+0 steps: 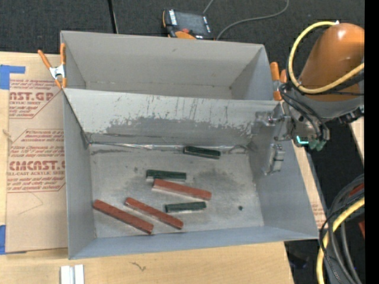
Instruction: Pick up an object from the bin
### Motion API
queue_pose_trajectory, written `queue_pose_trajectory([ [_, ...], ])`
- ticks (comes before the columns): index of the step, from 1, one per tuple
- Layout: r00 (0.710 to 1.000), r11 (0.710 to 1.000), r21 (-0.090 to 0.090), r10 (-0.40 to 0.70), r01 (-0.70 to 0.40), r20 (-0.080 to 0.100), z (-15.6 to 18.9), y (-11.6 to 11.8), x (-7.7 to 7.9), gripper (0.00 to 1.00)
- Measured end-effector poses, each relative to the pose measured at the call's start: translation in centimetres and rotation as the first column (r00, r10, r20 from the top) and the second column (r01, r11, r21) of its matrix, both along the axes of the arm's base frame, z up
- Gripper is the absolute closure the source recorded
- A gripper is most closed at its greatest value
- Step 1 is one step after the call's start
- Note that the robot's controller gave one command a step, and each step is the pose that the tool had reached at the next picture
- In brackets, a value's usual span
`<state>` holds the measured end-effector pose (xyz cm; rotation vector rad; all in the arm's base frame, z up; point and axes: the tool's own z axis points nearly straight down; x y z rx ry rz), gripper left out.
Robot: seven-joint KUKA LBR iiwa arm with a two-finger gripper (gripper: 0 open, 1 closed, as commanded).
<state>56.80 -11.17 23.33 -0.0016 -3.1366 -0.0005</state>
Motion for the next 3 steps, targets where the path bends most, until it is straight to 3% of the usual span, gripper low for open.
queue_pose_trajectory([
  [1,0.995,0.995,0.004,0.099,-0.099,0.0,-9.8,9.2,-0.1,0.0],
  [2,0.934,0.934,0.003,0.356,-0.356,0.001,-16.5,13.5,-6.2,0.0],
  [3,0.935,0.935,0.0,0.355,-0.355,0.005,-16.4,13.4,-6.0,1.0],
])
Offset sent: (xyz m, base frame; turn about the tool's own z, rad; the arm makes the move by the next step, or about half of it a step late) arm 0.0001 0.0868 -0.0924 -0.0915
